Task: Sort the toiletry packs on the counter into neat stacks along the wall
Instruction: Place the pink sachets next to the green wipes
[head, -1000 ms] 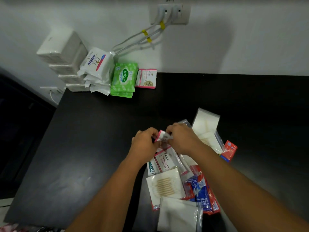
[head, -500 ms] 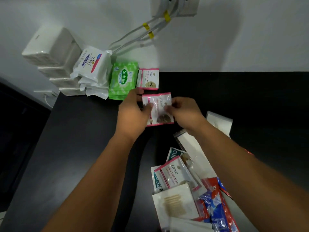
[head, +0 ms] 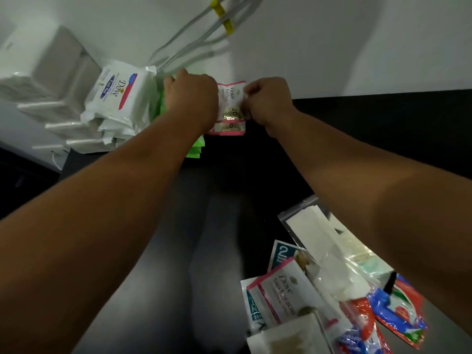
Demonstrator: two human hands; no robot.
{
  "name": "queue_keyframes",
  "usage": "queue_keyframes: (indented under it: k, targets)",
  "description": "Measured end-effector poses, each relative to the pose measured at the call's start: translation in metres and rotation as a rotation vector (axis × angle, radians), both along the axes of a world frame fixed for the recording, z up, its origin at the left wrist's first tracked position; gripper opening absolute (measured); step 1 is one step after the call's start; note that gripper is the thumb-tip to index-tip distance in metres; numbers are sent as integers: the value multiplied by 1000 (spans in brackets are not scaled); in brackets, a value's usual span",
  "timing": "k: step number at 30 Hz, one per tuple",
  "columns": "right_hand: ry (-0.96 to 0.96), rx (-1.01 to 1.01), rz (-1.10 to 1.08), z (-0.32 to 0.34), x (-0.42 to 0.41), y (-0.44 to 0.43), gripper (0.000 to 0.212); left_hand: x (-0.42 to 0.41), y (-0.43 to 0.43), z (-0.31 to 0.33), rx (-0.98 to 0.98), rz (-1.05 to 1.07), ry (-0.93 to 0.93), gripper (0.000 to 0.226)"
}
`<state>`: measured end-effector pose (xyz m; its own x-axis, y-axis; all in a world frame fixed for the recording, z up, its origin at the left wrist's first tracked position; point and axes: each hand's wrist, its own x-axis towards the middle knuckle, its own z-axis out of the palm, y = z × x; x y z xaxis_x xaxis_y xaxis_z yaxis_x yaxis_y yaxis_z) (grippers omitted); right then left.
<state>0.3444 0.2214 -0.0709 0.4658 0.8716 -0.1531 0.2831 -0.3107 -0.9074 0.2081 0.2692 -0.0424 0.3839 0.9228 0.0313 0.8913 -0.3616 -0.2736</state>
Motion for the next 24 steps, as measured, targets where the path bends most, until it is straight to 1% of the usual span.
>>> queue_keyframes:
  k: [3, 4, 6, 11, 13, 15, 19, 22, 24]
  targets:
    - [-275, -35, 111, -11, -1, 8, 22, 7, 3, -9, 9, -13, 119, 23]
    - [-336, -52, 133, -16, -2, 9, 21, 8, 3, -11, 16, -21, 134, 20]
    - [-395, -74, 160, -23, -5, 9, 22, 9, 1, -15, 20, -18, 151, 20]
    - [-483, -49, 164, -35, -11, 14, 21, 9, -8, -19, 27, -33, 231, 31]
    - [-493, -68, 167, -37, -13, 17, 18, 9, -12, -19, 35, -62, 264, 34]
    - [-499, -100, 175, -37, -14, 19, 15, 11, -13, -20, 36, -85, 285, 33]
    - [-512, -157, 228, -30, -14, 17, 19, 12, -12, -16, -33, -90, 280, 18]
    - [-516, -180, 273, -20, -11, 8, 21, 13, -19, -6, -40, -97, 214, 8]
    - [-504, -149, 273, -10, -7, -3, 25, 12, -26, 1, -5, -107, 145, 16]
